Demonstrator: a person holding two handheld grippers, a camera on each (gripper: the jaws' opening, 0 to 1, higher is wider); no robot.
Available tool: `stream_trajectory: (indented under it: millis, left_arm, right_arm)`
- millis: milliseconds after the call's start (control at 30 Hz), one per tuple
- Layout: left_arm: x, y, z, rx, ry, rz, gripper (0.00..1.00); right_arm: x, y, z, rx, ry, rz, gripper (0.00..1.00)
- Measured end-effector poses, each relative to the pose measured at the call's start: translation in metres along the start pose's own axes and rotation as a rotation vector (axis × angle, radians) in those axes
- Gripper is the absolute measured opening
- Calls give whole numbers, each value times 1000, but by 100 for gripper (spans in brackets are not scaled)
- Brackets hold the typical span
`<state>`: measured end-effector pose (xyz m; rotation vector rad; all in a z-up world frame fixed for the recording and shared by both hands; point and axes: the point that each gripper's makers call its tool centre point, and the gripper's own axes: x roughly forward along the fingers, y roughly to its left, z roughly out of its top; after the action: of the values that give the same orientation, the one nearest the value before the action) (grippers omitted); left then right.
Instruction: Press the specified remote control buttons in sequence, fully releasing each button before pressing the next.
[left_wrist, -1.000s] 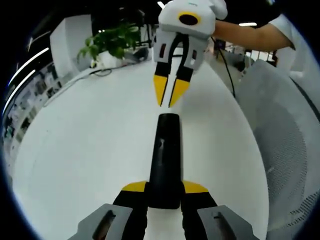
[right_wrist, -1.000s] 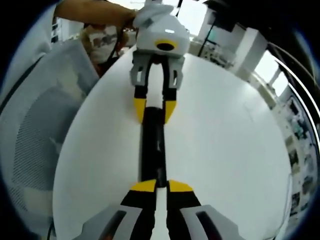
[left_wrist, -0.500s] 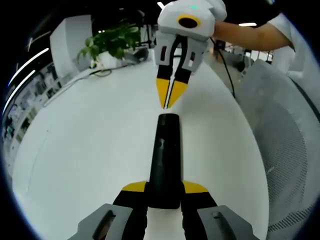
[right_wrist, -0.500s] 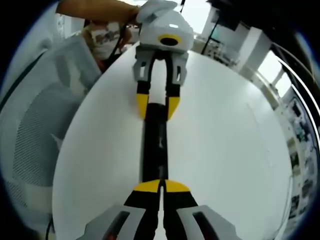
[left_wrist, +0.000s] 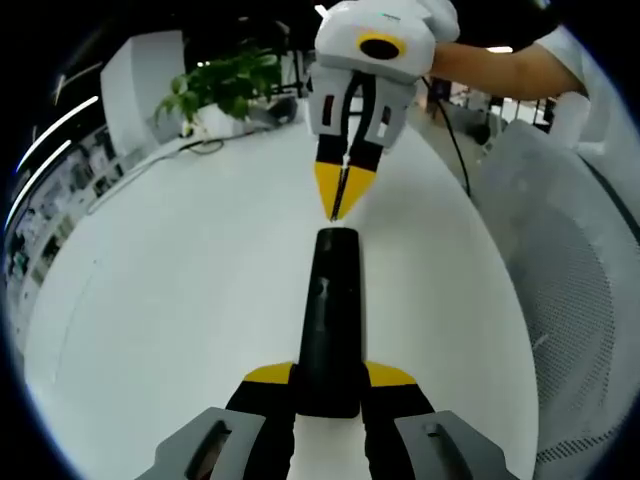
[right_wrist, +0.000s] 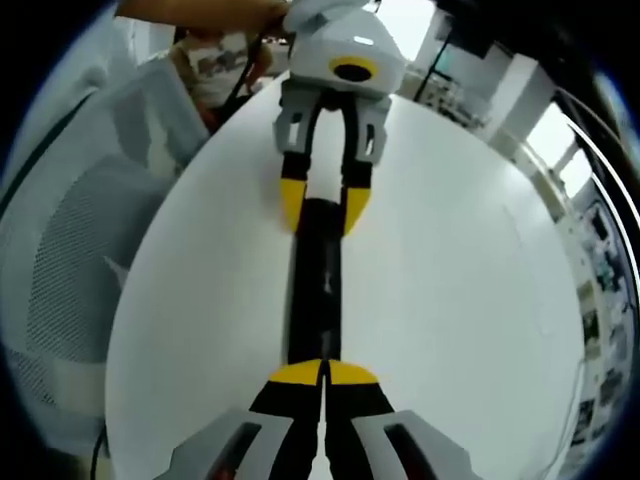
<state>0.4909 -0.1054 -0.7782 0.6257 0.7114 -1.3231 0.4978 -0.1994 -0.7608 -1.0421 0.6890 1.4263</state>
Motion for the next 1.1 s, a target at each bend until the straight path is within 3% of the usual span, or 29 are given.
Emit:
stream_trajectory:
  millis: [600, 1100]
  left_arm:
    - [0, -1, 0, 0, -8, 0, 24]
    - [0, -1, 1, 0, -8, 1, 24]
  right_arm:
    - [4, 2, -3, -7, 73, 46, 0]
    - [9, 3, -3, -20, 93, 73, 0]
